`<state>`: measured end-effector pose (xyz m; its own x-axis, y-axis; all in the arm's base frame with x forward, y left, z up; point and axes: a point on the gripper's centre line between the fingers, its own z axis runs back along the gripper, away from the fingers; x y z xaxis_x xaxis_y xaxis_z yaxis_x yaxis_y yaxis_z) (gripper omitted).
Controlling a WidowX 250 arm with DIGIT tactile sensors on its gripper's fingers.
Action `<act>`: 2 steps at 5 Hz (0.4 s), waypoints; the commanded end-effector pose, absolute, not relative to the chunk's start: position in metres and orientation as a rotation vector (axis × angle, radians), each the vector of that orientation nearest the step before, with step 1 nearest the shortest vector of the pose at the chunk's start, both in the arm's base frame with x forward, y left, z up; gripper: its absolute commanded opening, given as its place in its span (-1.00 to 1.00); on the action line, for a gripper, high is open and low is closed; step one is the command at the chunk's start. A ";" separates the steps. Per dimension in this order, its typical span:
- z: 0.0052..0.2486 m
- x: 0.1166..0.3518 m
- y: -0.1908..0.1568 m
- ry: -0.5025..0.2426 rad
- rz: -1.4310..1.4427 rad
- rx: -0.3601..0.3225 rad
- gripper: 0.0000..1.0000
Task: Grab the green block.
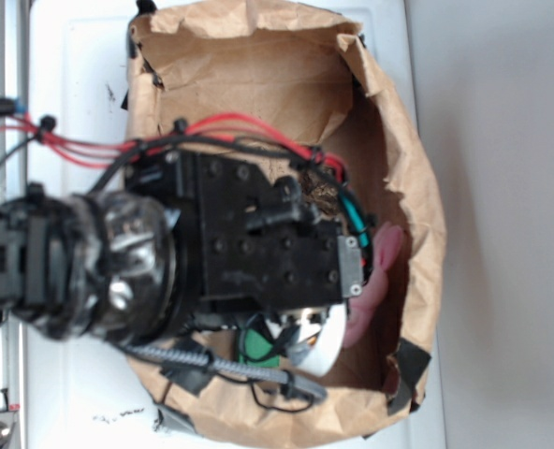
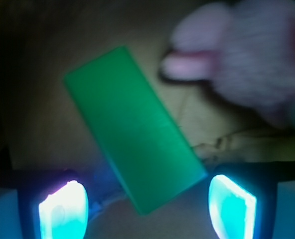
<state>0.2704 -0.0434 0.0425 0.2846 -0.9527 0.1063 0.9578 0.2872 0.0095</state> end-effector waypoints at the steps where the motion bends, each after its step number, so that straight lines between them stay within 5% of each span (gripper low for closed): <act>1: 0.068 0.279 -0.063 -0.243 -1.427 -0.093 1.00; 2: 0.068 0.293 -0.069 -0.245 -1.433 -0.134 1.00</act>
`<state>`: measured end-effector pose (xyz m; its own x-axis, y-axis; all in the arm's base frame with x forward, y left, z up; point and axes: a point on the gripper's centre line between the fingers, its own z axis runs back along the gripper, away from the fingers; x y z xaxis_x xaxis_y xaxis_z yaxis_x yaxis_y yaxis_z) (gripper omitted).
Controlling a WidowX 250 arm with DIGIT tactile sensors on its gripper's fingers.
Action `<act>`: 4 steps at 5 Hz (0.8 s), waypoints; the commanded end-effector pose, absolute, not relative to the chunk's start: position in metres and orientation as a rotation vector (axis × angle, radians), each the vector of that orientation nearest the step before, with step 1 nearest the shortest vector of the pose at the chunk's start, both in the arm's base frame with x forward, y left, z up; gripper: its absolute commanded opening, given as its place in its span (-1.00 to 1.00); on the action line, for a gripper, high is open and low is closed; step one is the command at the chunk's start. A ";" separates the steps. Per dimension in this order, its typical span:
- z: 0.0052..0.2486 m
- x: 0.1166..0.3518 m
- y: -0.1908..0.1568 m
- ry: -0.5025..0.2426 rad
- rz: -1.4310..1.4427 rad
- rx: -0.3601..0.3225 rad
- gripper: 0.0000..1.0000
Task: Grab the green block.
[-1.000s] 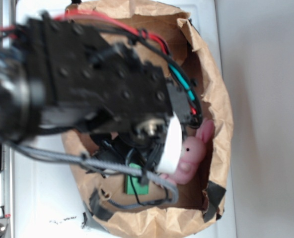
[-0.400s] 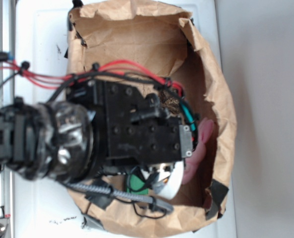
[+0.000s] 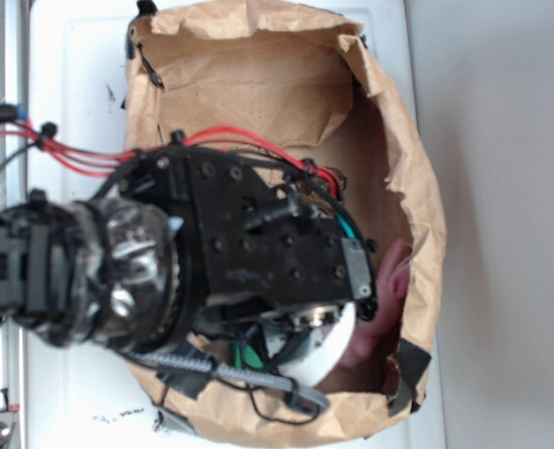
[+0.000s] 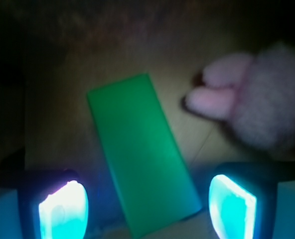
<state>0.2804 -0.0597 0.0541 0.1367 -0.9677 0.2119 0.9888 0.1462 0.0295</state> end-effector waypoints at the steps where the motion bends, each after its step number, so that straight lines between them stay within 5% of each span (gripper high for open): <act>1: 0.060 0.292 -0.073 -0.191 -1.482 -0.147 1.00; 2: 0.044 0.280 -0.071 -0.105 -1.545 -0.171 1.00; 4: 0.077 0.265 -0.055 -0.164 -1.613 -0.259 1.00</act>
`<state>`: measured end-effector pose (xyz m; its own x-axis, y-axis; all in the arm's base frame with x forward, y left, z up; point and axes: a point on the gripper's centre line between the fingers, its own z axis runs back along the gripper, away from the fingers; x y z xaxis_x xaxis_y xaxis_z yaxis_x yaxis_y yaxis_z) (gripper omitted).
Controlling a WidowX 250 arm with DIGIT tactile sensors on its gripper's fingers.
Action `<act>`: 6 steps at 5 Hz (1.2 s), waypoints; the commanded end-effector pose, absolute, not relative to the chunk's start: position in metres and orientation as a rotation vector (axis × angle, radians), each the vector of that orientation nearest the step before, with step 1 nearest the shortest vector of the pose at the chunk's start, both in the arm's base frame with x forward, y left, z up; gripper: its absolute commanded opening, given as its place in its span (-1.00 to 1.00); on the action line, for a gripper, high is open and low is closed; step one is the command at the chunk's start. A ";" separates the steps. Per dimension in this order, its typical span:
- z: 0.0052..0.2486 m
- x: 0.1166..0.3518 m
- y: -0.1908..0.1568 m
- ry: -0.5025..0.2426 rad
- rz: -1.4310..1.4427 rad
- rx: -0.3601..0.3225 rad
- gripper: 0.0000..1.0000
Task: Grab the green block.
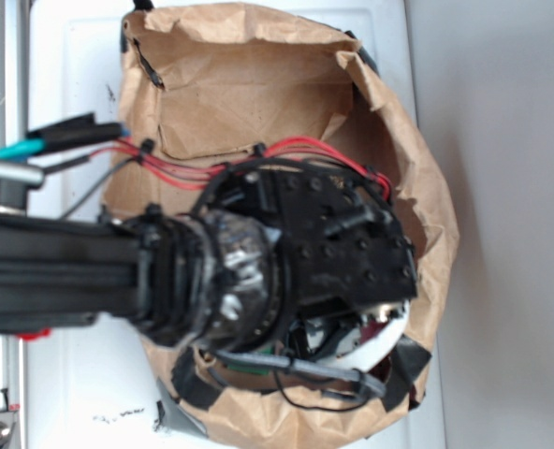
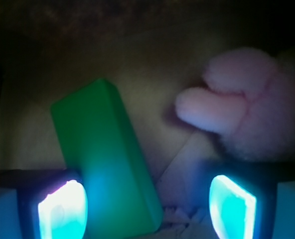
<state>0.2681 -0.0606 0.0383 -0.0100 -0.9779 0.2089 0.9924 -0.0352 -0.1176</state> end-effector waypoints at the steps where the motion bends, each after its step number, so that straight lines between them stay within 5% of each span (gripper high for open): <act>1: 0.078 0.273 -0.051 -0.164 -1.595 -0.276 1.00; 2: 0.065 0.271 -0.054 -0.149 -1.611 -0.223 1.00; 4: 0.044 0.264 -0.053 -0.139 -1.654 -0.222 1.00; 6: 0.042 0.267 -0.043 -0.109 -1.679 -0.320 1.00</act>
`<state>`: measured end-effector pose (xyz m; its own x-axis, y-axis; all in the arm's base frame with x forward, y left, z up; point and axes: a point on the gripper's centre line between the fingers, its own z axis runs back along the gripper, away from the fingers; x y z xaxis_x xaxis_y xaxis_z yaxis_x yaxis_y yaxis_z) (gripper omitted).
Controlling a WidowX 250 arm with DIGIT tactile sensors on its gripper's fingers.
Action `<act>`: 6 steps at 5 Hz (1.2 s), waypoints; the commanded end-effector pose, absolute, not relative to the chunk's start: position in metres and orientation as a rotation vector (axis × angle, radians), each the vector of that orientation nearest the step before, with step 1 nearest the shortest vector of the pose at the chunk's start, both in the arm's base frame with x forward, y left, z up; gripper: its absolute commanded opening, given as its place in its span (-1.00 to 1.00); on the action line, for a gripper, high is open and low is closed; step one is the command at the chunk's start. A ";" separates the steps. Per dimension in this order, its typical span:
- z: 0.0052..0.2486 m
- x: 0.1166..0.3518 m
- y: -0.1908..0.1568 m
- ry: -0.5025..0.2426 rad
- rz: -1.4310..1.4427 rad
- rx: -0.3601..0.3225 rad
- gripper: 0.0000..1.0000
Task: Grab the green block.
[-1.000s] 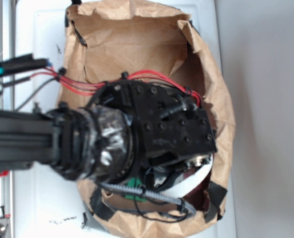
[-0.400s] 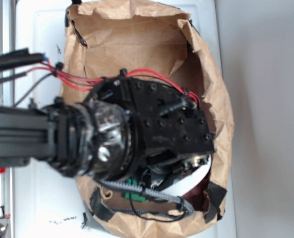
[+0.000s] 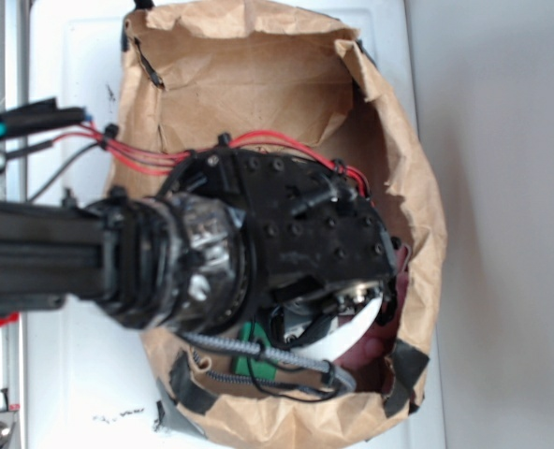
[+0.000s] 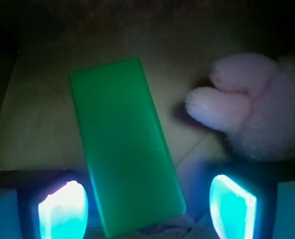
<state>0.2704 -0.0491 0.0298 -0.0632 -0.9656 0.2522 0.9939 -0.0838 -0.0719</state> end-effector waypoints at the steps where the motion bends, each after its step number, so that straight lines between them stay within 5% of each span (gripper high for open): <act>1: 0.046 0.259 -0.038 -0.085 -1.718 -0.366 1.00; 4: 0.034 0.226 -0.045 -0.133 -1.859 -0.257 0.92; 5: 0.032 0.224 -0.045 -0.154 -1.837 -0.251 -1.00; 6: 0.031 0.209 -0.052 -0.170 -1.836 -0.234 -1.00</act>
